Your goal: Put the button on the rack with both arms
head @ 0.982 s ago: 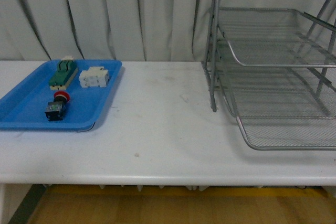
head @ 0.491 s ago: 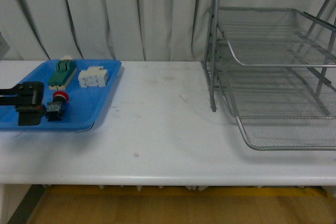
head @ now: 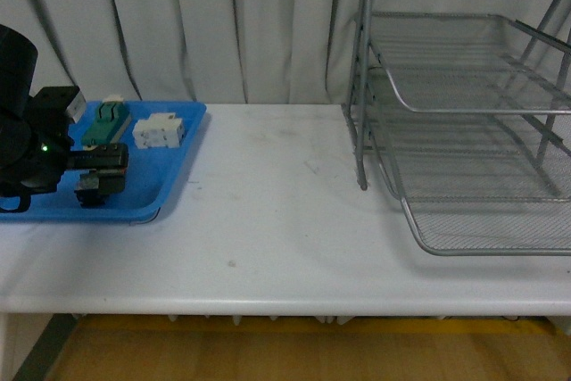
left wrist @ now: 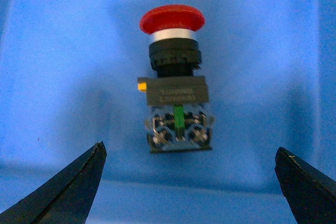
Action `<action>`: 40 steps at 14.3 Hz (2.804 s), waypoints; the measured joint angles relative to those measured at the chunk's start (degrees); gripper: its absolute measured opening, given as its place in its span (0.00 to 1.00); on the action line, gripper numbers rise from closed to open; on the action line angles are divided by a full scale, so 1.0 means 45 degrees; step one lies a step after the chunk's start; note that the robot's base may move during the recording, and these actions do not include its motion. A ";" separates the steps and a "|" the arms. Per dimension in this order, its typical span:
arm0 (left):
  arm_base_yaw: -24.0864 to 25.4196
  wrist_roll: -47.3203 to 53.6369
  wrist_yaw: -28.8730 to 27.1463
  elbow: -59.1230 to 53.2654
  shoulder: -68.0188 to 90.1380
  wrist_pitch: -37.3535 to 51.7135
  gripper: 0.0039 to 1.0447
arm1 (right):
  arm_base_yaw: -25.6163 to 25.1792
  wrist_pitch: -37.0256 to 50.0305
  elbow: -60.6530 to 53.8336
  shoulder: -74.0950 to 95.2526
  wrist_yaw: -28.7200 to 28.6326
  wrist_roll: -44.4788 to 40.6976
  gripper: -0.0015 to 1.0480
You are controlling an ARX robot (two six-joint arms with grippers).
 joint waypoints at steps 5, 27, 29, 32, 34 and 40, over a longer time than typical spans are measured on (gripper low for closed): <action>0.0185 0.0262 0.0374 0.2346 0.2084 -0.0311 0.59 | 0.0000 -0.0005 0.0000 0.0000 0.0000 0.0000 0.94; -0.0204 0.1807 0.0219 -1.2172 -1.9326 -0.3473 0.34 | 0.0000 -0.0015 0.0000 0.0000 0.0005 0.0000 0.94; -0.0175 0.1802 0.0199 -1.2172 -1.9404 -0.3434 0.34 | 0.0000 -0.0019 0.0000 0.0005 -0.0005 0.0000 0.94; -0.0185 0.1802 0.0219 -1.2172 -1.9428 -0.3424 0.34 | 0.0000 0.0000 0.0000 0.0000 -0.0005 0.0000 0.94; -0.0185 0.1802 0.0219 -1.2172 -1.9419 -0.3429 0.34 | 0.0000 -0.0010 0.0000 0.0000 -0.0005 0.0000 0.94; -0.0185 0.1802 0.0219 -1.2182 -1.9448 -0.3444 0.34 | 0.0000 0.0024 0.0000 0.0000 0.0000 0.0000 0.94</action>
